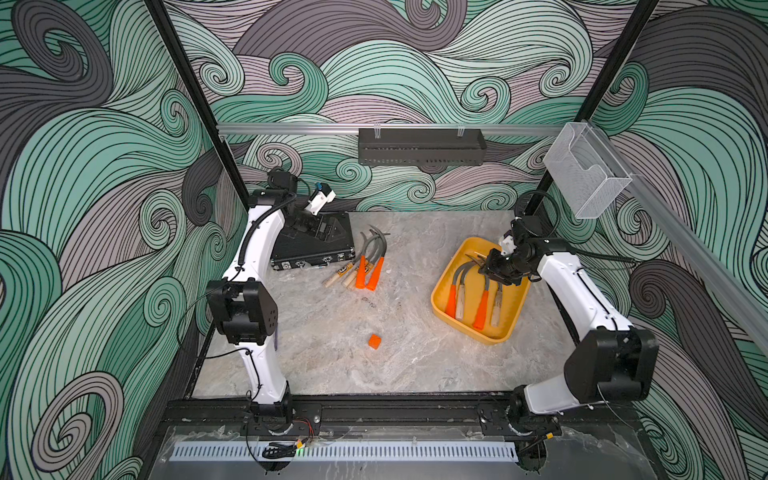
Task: Put small sickles into storage boxes
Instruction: Place the sickle in the storage box, then adjust the sickle at the center of the board.
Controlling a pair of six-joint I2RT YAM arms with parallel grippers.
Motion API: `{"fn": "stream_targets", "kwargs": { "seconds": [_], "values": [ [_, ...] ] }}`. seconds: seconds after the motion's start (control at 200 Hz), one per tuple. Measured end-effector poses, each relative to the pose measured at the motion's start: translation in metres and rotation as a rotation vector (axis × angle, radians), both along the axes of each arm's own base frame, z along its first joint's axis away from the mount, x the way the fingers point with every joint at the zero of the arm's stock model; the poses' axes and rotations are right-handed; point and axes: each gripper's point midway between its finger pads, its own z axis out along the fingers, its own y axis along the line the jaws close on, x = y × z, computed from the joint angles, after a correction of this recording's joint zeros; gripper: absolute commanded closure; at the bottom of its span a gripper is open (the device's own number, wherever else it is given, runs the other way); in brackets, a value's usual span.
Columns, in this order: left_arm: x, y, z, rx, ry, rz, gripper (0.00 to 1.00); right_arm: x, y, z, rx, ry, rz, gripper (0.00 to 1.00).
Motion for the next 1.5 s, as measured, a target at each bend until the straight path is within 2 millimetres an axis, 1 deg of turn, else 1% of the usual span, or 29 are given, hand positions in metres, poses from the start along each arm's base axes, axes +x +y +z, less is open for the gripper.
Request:
{"fn": "stream_targets", "kwargs": {
  "seconds": [0.1, 0.19, 0.225, 0.28, 0.31, 0.405, 0.45, 0.515, 0.58, 0.63, 0.7, 0.756, 0.786, 0.851, 0.921, 1.026, 1.141, 1.231, 1.361, 1.446, 1.496],
  "values": [
    [-0.001, 0.000, -0.002, 0.002, 0.004, -0.005, 0.03, -0.014, 0.053, 0.021, 0.060, -0.060, 0.099, 0.62],
    [-0.004, 0.000, -0.008, 0.003, 0.022, -0.006, 0.03, -0.029, 0.095, 0.036, 0.112, -0.100, 0.185, 0.61],
    [-0.005, 0.000, -0.011, 0.004, 0.029, -0.007, 0.03, -0.036, 0.110, 0.041, 0.127, -0.114, 0.216, 0.60],
    [-0.006, 0.000, -0.013, 0.004, 0.034, -0.009, 0.03, -0.043, 0.123, 0.047, 0.141, -0.133, 0.252, 0.56],
    [-0.006, 0.000, -0.013, 0.005, 0.035, -0.009, 0.03, -0.047, 0.130, 0.052, 0.156, -0.142, 0.269, 0.56],
    [-0.006, 0.000, -0.013, 0.006, 0.033, -0.011, 0.03, -0.049, 0.137, 0.067, 0.213, -0.178, 0.272, 0.53],
    [-0.006, 0.000, -0.013, 0.006, 0.033, -0.011, 0.03, -0.047, 0.140, 0.076, 0.242, -0.200, 0.267, 0.45],
    [-0.006, 0.000, -0.013, 0.007, 0.033, -0.011, 0.03, -0.046, 0.144, 0.085, 0.282, -0.222, 0.262, 0.41],
    [-0.006, 0.000, -0.013, 0.010, 0.029, -0.016, 0.03, -0.047, 0.152, 0.092, 0.320, -0.231, 0.268, 0.29],
    [-0.006, 0.001, -0.014, 0.015, 0.027, -0.019, 0.03, -0.050, 0.160, 0.094, 0.340, -0.225, 0.279, 0.24],
    [-0.007, 0.001, -0.014, 0.020, 0.028, -0.026, 0.02, -0.055, 0.171, 0.097, 0.352, -0.221, 0.309, 0.11],
    [-0.008, 0.001, -0.015, 0.023, 0.030, -0.030, 0.02, -0.058, 0.180, 0.102, 0.360, -0.226, 0.339, 0.06],
    [-0.009, 0.001, -0.015, 0.024, 0.031, -0.033, 0.02, -0.059, 0.184, 0.105, 0.369, -0.229, 0.353, 0.01],
    [-0.009, 0.001, -0.016, 0.027, 0.031, -0.036, 0.02, -0.062, 0.193, 0.110, 0.394, -0.227, 0.382, 0.01],
    [-0.010, 0.001, -0.016, 0.028, 0.031, -0.038, 0.01, -0.062, 0.201, 0.112, 0.421, -0.207, 0.400, 0.01],
    [-0.010, 0.002, -0.016, 0.030, 0.032, -0.037, 0.01, -0.058, 0.213, 0.104, 0.441, -0.147, 0.419, 0.01],
    [-0.010, 0.002, -0.018, 0.030, 0.038, -0.037, 0.01, -0.055, 0.228, 0.092, 0.409, -0.083, 0.455, 0.01],
    [-0.011, 0.002, -0.020, 0.032, 0.044, -0.036, 0.01, -0.059, 0.238, 0.092, 0.384, -0.066, 0.501, 0.01],
    [-0.012, 0.004, -0.024, 0.040, 0.054, -0.028, 0.01, -0.067, 0.242, 0.102, 0.368, -0.078, 0.551, 0.03],
    [-0.011, 0.005, -0.026, 0.043, 0.055, -0.024, 0.01, -0.067, 0.241, 0.108, 0.357, -0.087, 0.569, 0.05],
    [-0.009, 0.006, -0.026, 0.049, 0.047, -0.021, 0.01, -0.065, 0.241, 0.108, 0.342, -0.083, 0.574, 0.05]
  ]
}}
